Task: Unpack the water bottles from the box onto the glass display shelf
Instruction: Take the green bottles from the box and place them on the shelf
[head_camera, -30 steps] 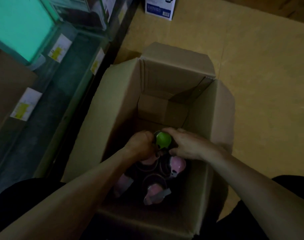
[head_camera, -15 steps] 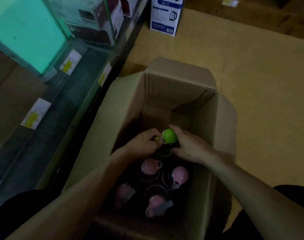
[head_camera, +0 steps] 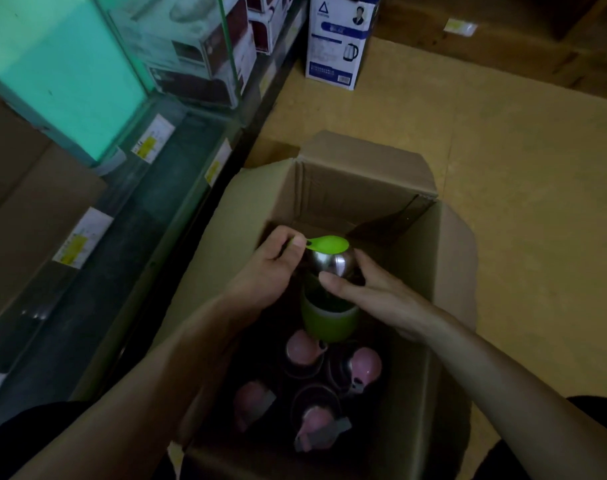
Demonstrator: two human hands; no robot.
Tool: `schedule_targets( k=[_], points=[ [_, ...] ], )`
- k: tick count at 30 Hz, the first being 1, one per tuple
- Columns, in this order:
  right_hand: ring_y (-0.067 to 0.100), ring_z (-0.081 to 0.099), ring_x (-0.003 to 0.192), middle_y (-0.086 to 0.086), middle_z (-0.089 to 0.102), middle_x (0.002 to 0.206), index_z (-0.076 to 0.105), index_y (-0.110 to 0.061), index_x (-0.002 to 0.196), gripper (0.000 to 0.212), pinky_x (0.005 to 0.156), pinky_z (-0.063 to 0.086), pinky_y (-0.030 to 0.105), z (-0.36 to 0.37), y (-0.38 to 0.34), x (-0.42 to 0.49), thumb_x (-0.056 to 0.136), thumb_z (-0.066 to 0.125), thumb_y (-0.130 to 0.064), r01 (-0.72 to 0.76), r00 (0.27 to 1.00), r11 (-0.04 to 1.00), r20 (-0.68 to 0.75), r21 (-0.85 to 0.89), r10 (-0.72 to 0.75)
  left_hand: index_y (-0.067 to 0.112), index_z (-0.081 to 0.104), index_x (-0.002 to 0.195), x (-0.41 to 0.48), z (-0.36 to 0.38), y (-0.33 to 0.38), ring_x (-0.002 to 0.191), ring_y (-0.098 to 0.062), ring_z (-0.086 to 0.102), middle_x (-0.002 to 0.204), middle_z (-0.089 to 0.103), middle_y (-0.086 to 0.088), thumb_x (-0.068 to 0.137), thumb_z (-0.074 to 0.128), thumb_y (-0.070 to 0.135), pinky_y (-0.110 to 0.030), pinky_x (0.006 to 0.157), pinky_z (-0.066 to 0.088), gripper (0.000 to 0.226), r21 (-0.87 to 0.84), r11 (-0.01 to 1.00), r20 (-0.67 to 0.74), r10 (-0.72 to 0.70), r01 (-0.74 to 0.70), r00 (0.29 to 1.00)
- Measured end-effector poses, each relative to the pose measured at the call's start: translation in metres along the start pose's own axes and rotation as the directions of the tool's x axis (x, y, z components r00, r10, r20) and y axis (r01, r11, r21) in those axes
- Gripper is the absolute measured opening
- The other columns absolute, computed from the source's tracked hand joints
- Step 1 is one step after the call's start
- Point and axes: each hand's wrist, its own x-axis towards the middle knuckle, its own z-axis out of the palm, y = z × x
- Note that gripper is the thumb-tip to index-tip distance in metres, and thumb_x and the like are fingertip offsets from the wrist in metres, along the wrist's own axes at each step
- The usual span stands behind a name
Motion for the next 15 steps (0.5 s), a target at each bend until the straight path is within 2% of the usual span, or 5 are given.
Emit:
schedule_targets(
  k=[3,6,8,12,15],
  points=[
    [-0.006,0.055,0.121,-0.029,0.058,0.126,0.047,-0.048,0.137,0.071,0.091,0.043,0.013,0.006,-0.001,-0.002,0.072,0.069,-0.069,0.006,0.999,0.992,0.043,0.124,-0.012,0.017,0.055,0.093,-0.001,0.001,0.004,0.059,0.007,0.049,0.073,0.055,0.01,0.108,0.043,0.029,-0.012,0.059,0.041,0.023,-0.079,0.997,-0.029,-0.014,0.011,0.999],
    [0.002,0.062,0.124,-0.019,0.068,0.131,0.054,-0.042,0.137,0.07,0.104,0.047,0.025,0.012,0.005,-0.005,0.076,0.076,-0.069,-0.003,0.998,0.963,0.066,0.271,-0.015,0.02,0.051,0.086,-0.005,0.004,0.006,0.059,0.009,0.05,0.073,0.053,0.01,0.108,0.043,0.03,-0.009,0.058,0.04,0.026,-0.103,0.995,-0.041,-0.014,0.009,0.999],
    [0.006,0.065,0.123,-0.014,0.071,0.131,0.056,-0.038,0.139,0.067,0.111,0.047,0.036,0.015,0.006,-0.009,0.079,0.076,-0.063,-0.024,0.996,0.928,0.084,0.371,-0.008,0.021,0.052,0.084,-0.005,0.004,0.002,0.065,0.007,0.051,0.075,0.055,0.01,0.108,0.043,0.033,-0.014,0.065,0.042,0.028,-0.08,0.997,-0.042,-0.008,0.005,0.999],
    [0.016,0.068,0.121,-0.004,0.073,0.129,0.058,-0.033,0.138,0.055,0.11,0.05,0.046,0.018,0.003,-0.014,0.086,0.066,-0.047,-0.091,0.989,0.861,0.143,0.501,0.021,0.02,0.058,0.102,-0.009,0.008,-0.005,0.079,0.003,0.059,0.086,0.064,0.012,0.106,0.045,0.038,-0.025,0.078,0.049,0.023,-0.014,0.999,-0.055,0.03,-0.031,0.998],
    [0.017,0.07,0.118,-0.002,0.074,0.126,0.059,-0.027,0.138,0.055,0.103,0.053,0.042,0.015,-0.004,-0.015,0.087,0.062,-0.047,-0.095,0.991,0.834,0.134,0.543,0.026,0.022,0.056,0.114,-0.018,0.012,-0.003,0.077,0.013,0.059,0.088,0.064,0.014,0.107,0.043,0.031,-0.014,0.071,0.044,0.017,0.088,0.996,-0.009,0.035,-0.034,0.999]
  ],
)
